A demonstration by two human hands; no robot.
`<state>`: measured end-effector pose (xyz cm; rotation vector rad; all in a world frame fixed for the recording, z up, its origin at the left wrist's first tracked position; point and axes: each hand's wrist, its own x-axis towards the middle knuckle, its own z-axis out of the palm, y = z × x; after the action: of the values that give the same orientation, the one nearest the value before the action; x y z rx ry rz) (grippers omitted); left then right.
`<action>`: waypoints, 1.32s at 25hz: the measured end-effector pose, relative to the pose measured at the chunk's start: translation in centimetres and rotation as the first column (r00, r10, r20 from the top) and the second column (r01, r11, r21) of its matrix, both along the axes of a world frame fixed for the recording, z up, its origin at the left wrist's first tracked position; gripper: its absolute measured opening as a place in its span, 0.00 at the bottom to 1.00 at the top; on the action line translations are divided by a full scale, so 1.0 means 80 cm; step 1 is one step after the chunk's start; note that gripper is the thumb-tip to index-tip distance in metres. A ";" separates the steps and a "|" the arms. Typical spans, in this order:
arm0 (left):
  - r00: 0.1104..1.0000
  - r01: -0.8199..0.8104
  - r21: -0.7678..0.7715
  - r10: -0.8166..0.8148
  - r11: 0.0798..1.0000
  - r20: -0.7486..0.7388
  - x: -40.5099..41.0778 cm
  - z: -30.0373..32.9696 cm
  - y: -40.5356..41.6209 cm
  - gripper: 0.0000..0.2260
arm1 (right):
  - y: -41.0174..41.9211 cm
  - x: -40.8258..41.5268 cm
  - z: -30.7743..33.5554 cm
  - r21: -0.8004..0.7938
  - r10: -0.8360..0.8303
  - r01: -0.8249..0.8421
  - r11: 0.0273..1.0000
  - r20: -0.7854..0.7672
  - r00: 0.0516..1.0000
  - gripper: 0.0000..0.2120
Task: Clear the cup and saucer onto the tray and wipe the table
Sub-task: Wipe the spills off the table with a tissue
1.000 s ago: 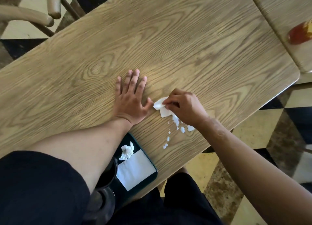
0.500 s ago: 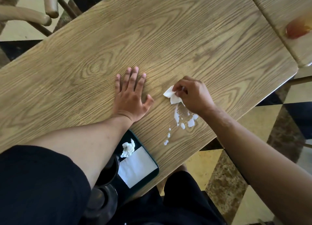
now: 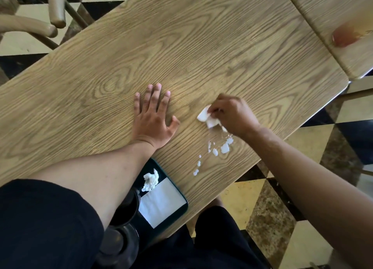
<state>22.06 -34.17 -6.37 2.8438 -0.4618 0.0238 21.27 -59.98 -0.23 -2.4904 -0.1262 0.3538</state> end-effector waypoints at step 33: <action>0.999 -0.002 -0.012 0.002 1.000 0.039 0.000 -0.008 -0.001 0.32 | 0.000 -0.051 -0.001 -0.011 0.251 -0.251 0.968 0.075 0.965 0.11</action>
<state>22.10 -34.26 -7.05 2.8368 -0.4652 0.0818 17.17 -60.02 -0.28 -2.4942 -0.4759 0.3627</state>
